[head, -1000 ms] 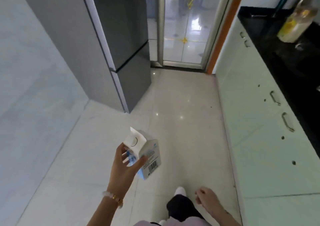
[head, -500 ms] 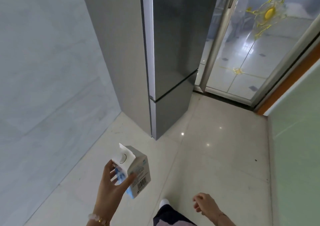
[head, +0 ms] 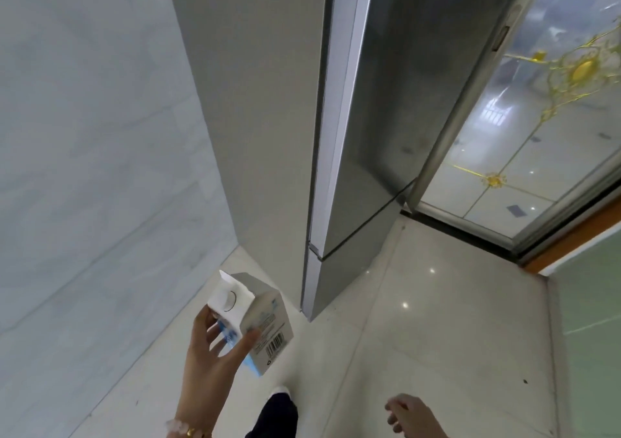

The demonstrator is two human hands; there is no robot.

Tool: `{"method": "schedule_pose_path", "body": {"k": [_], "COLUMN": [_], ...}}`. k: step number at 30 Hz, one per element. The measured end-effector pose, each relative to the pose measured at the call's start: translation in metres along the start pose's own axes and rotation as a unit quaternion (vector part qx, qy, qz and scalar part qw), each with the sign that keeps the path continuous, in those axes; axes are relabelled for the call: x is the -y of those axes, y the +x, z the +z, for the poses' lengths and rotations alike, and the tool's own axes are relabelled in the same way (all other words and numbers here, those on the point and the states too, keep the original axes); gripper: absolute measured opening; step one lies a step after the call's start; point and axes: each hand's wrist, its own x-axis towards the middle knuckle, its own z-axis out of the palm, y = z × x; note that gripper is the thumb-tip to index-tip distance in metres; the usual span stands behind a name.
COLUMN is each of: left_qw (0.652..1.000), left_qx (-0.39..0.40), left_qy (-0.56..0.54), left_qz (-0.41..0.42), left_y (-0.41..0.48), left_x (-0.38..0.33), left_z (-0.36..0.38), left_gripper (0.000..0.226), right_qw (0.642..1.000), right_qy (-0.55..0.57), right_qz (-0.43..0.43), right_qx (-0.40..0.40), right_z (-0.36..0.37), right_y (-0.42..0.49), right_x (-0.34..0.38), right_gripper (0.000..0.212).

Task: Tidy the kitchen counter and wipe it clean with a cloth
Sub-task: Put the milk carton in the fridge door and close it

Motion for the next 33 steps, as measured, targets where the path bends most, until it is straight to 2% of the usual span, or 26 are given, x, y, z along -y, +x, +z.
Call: {"method": "schedule_pose_path", "body": {"k": [1,4,6,7,8,10,12,13,16,19,21,24,26,33], "left_qw": [1.000,0.999,0.999,0.998,0.998,0.997,0.996,0.996,0.997,0.998,0.998,0.999,0.999,0.997], "left_qx": [0.005,0.024,0.038,0.045,0.051,0.062,0.067,0.068,0.062,0.053,0.048,0.043,0.043,0.068], "left_qy": [0.000,0.003,0.005,0.008,0.011,0.018,0.022,0.021,0.013,0.009,0.011,0.008,0.005,0.006], "left_qz": [0.004,0.022,0.036,0.042,0.047,0.051,0.052,0.052,0.047,0.039,0.035,0.031,0.028,0.031], "left_y": [0.016,0.061,0.090,0.102,0.114,0.133,0.147,0.151,0.160,0.167,0.170,0.172,0.173,0.169], "left_x": [-0.006,-0.026,-0.038,-0.042,-0.045,-0.050,-0.053,-0.054,-0.054,-0.052,-0.052,-0.054,-0.055,-0.054], "left_z": [-0.001,-0.003,-0.004,-0.004,-0.005,-0.008,-0.010,-0.012,-0.016,-0.020,-0.022,-0.024,-0.025,-0.014], "left_gripper": [0.062,0.062,0.060,0.060,0.061,0.067,0.067,0.067,0.070,0.068,0.065,0.063,0.063,0.063], "right_qw": [1.000,0.986,0.964,0.939,0.902,0.778,0.655,0.608,0.518,0.432,0.418,0.409,0.405,0.454], "right_qy": [0.015,0.042,0.002,-0.053,-0.116,-0.275,-0.404,-0.451,-0.573,-0.702,-0.719,-0.693,-0.689,-0.673], "right_qz": [-0.020,-0.157,-0.259,-0.321,-0.383,-0.496,-0.557,-0.568,-0.537,-0.436,-0.424,-0.466,-0.471,-0.457], "right_qx": [0.006,-0.032,-0.068,-0.109,-0.164,-0.269,-0.313,-0.323,-0.339,-0.363,-0.358,-0.369,-0.374,-0.363], "right_z": [-0.010,-0.044,-0.066,-0.078,-0.089,-0.106,-0.117,-0.122,-0.134,-0.138,-0.134,-0.131,-0.132,-0.127], "right_y": [-0.002,0.005,0.005,0.004,0.005,0.008,0.016,0.021,0.038,0.059,0.069,0.072,0.071,0.067], "right_x": [0.033,0.140,0.205,0.234,0.260,0.306,0.339,0.353,0.378,0.388,0.392,0.396,0.396,0.398], "right_gripper": [0.025,0.020,0.017,0.019,0.021,0.027,0.036,0.040,0.046,0.044,0.037,0.024,0.026,0.026]}}
